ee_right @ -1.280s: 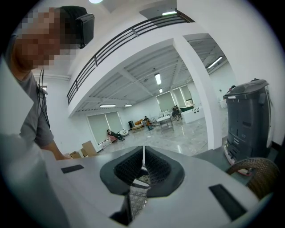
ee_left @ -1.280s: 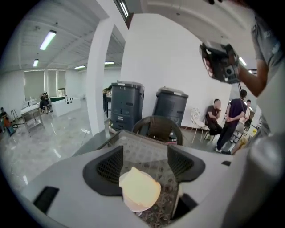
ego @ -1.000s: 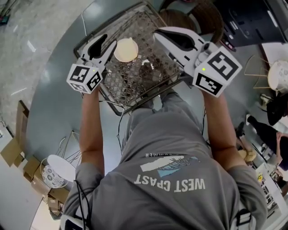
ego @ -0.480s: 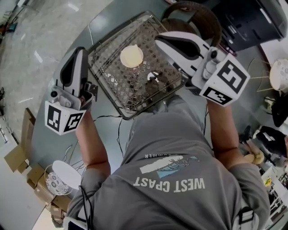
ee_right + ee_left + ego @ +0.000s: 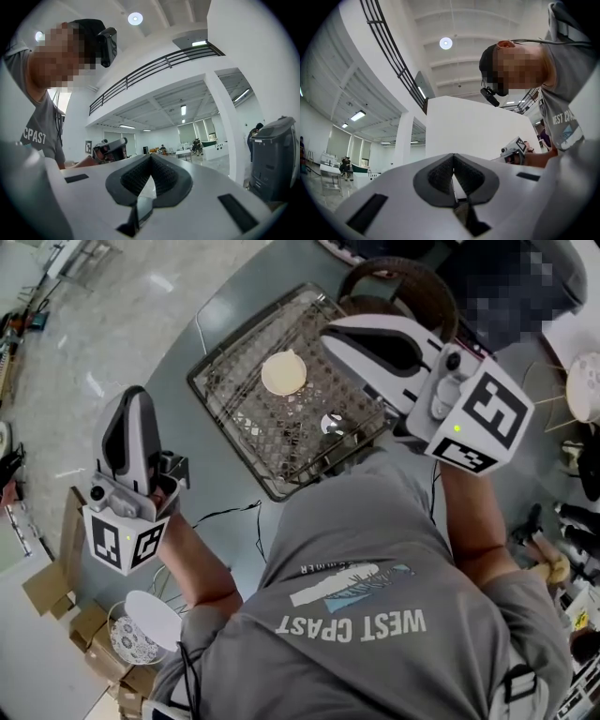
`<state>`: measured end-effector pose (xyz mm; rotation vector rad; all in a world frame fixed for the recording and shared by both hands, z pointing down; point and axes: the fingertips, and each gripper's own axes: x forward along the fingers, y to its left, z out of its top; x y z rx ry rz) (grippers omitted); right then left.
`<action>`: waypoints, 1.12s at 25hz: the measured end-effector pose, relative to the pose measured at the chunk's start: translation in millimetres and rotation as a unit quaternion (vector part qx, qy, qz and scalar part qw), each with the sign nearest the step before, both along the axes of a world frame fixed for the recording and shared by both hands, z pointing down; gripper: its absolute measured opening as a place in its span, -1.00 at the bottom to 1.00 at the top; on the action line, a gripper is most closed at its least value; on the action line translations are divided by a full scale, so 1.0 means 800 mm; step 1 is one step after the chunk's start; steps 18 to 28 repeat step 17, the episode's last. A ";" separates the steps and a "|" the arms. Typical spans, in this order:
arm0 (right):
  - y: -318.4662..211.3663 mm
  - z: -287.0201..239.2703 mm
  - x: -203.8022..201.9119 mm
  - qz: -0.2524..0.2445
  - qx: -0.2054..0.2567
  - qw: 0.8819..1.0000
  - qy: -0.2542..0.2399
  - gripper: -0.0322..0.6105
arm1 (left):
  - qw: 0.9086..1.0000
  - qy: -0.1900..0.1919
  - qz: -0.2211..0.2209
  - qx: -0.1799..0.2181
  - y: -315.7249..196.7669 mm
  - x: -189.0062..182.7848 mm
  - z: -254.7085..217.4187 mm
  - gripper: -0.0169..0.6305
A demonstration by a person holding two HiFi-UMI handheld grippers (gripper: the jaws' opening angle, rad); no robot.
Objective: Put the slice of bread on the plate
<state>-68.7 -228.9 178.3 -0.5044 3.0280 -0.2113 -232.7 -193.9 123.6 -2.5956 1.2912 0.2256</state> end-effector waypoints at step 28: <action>0.019 -0.004 0.007 0.011 0.015 1.000 0.004 -0.89 | 1.000 0.001 0.000 -0.012 0.010 -0.003 0.023 -0.92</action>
